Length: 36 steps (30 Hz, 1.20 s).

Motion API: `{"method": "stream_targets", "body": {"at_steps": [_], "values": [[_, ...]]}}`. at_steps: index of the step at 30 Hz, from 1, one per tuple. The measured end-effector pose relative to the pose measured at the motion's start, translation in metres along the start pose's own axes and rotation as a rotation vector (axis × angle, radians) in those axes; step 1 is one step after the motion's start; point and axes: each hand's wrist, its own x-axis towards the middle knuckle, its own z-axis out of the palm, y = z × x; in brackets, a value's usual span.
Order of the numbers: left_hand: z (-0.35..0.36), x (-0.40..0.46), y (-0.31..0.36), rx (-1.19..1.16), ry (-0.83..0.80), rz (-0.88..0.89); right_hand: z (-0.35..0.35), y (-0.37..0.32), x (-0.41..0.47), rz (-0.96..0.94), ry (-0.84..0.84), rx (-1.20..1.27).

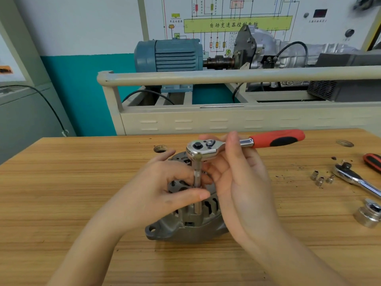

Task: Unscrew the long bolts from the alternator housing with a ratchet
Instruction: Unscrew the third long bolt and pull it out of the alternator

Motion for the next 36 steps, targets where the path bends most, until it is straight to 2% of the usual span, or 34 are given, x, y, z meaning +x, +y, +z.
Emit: {"method": "stream_targets", "body": {"at_steps": [7,13,16,21,27,33,36], "values": [[0.001,0.001,0.001,-0.031,0.018,-0.022,0.004,0.001,-0.003,0.021,-0.193,-0.041],[-0.003,0.000,-0.001,-0.115,-0.091,0.026,0.003,-0.004,0.000,0.073,-0.290,0.003],[-0.003,0.000,-0.003,-0.143,-0.084,0.004,0.003,-0.002,0.001,0.084,-0.298,0.050],[-0.002,0.000,0.003,-0.036,-0.045,-0.027,0.000,-0.002,0.002,0.068,-0.341,0.043],[0.004,0.001,0.006,-0.021,0.087,-0.027,-0.002,0.001,0.002,-0.030,-0.259,-0.012],[-0.003,0.000,0.001,-0.065,-0.036,0.005,-0.002,-0.004,0.007,0.135,-0.283,0.018],[-0.001,0.001,0.002,-0.023,-0.022,-0.013,-0.003,-0.005,0.010,0.179,-0.307,0.073]]}}
